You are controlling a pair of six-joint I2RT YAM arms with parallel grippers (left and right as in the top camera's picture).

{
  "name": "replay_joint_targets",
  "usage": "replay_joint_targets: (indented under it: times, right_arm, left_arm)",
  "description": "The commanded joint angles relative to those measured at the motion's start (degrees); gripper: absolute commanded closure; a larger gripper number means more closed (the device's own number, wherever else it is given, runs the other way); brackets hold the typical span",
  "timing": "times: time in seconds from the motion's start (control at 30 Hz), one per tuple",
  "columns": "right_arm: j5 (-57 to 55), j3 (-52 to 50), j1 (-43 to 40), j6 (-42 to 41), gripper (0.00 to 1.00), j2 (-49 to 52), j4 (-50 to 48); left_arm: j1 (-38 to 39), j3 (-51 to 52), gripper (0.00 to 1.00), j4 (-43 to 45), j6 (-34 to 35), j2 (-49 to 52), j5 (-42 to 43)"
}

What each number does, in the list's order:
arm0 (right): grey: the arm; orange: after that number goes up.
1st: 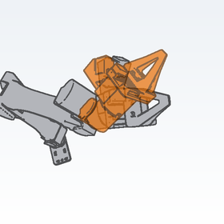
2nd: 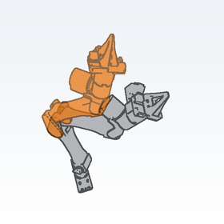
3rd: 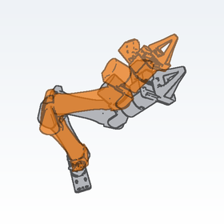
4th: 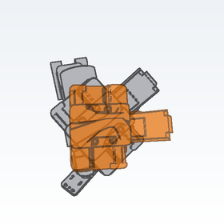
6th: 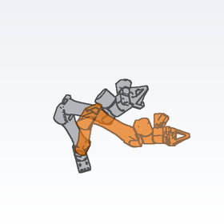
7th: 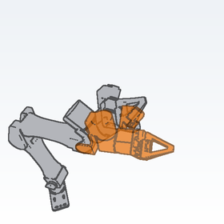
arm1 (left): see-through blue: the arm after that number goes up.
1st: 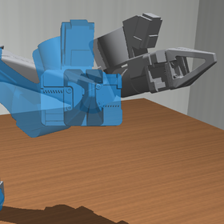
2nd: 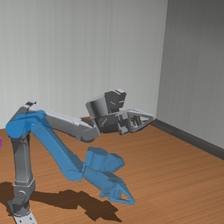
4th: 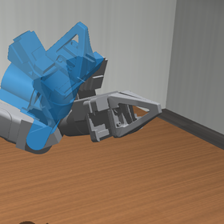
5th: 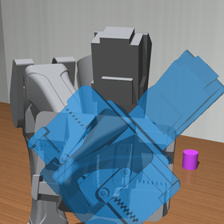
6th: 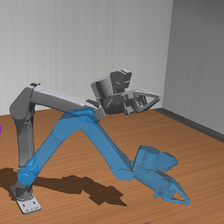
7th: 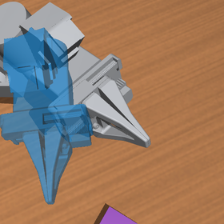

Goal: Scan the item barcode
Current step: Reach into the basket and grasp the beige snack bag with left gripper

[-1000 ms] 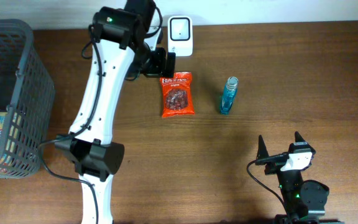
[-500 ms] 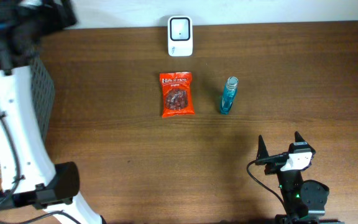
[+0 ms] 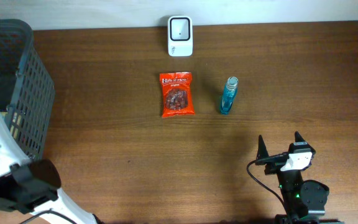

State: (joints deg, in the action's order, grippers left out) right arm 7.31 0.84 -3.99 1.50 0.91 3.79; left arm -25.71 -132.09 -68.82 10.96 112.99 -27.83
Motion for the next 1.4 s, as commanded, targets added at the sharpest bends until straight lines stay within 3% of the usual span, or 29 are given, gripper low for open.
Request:
replay_joint_targets:
  times: [0.0, 0.37, 0.67, 1.03, 1.2, 1.37]
  right_arm:
    - [-0.48, -0.52, -0.17, -0.24, 0.02, -0.37, 0.07]
    - [-0.48, -0.52, -0.17, -0.24, 0.02, -0.39, 0.07]
    - [-0.48, -0.52, -0.17, -0.22, 0.02, -0.37, 0.07]
    - [-0.48, -0.52, -0.17, -0.24, 0.02, -0.37, 0.07]
    - [-0.48, -0.52, -0.17, -0.22, 0.02, -0.37, 0.07]
    - [-0.48, -0.52, -0.17, -0.24, 0.02, -0.39, 0.07]
  left_arm:
    - [-3.34, 8.07, 0.01, 1.64, 4.17, 0.76, -1.99]
    - [-5.79, 24.55, 0.02, 14.82, 5.46, 2.47, 8.85]
    - [-5.88, 25.35, 0.04, 12.48, -13.55, 9.97, 8.59]
    - [-10.91, 26.34, 0.00, 8.52, -14.56, 12.70, 11.87]
    - [-11.80, 27.52, 0.00, 8.74, -25.20, 12.74, 26.84]
    - [-11.52, 29.14, 0.01, 11.34, -27.32, 12.81, 24.70]
